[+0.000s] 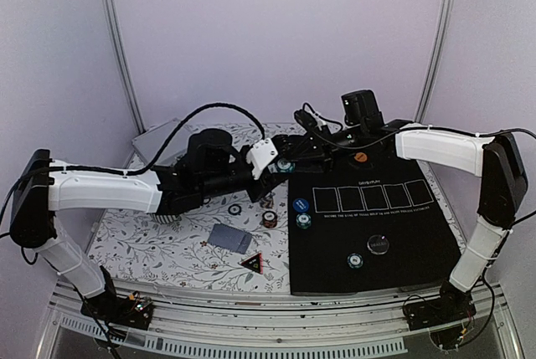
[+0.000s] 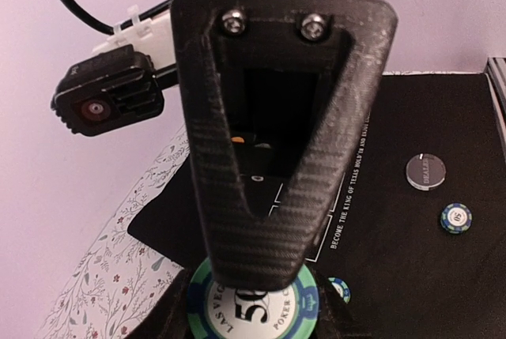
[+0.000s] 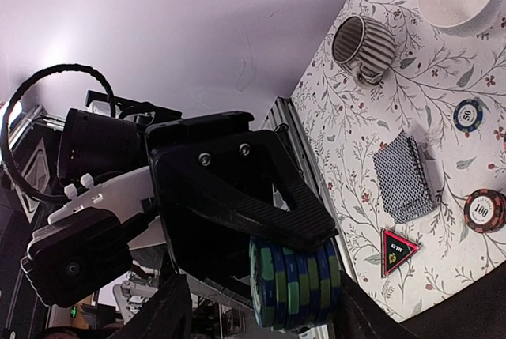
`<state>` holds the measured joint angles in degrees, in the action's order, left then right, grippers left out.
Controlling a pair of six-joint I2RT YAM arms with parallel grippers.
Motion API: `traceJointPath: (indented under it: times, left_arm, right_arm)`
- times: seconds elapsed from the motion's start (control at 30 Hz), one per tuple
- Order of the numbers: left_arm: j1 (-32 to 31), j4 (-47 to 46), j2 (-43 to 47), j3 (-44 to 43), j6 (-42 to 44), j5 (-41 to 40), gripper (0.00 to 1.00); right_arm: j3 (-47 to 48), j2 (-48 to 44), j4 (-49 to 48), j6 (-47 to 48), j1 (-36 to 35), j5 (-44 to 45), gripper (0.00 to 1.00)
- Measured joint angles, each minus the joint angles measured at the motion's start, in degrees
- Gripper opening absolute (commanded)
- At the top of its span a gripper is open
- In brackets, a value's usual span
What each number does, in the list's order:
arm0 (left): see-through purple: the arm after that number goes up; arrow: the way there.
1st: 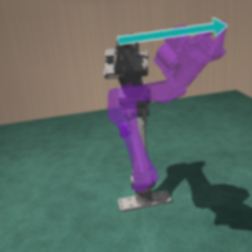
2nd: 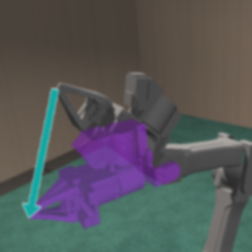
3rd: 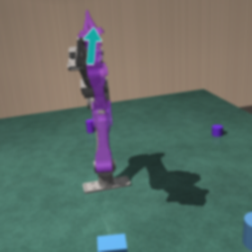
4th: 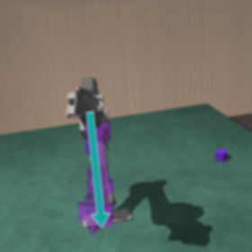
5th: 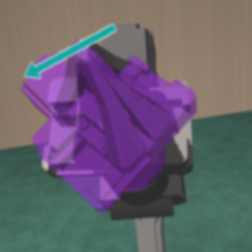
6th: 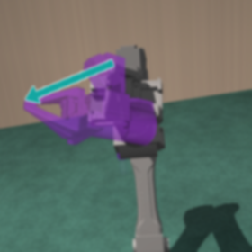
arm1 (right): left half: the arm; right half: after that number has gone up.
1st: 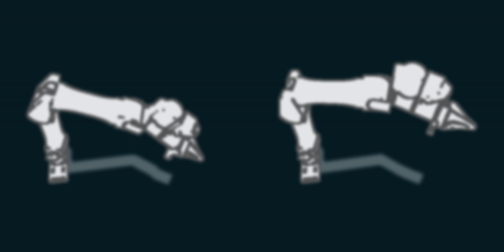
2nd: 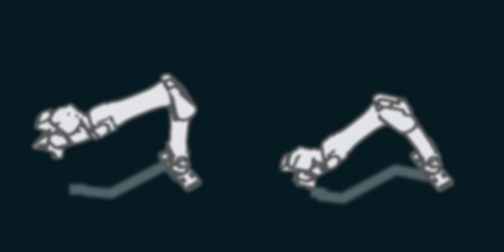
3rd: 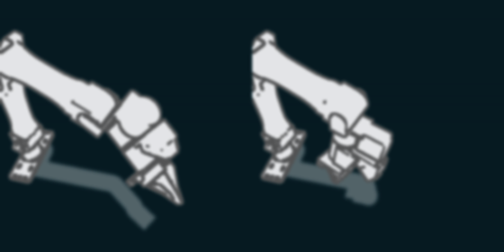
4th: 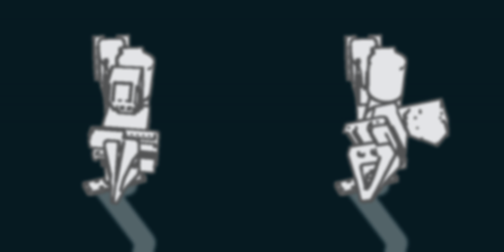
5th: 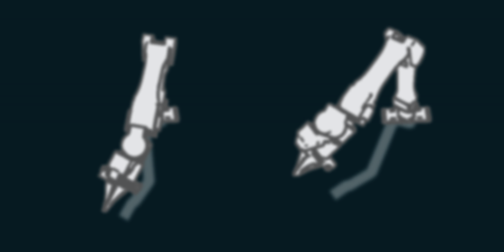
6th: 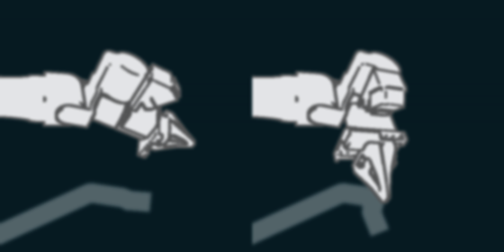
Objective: Distribute texas hold em gaming equipment
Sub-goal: Pass from the right arm to the left, then pass from the left arm to the right
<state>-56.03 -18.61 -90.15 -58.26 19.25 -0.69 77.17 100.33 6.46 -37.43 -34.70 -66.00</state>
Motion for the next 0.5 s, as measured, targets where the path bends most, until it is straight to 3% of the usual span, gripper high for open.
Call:
traceJointPath:
  times: [0.3,0.5]
  left_arm:
    - [0.00,3.98,-1.77,-2.43,-0.94,0.00,0.00]
    - [0.00,5.14,-2.56,-3.74,-1.49,-0.02,0.00]
  right_arm:
    - [0.00,0.02,3.06,2.51,0.66,1.01,0.67]
    - [0.00,0.13,5.22,4.39,0.63,2.40,0.42]
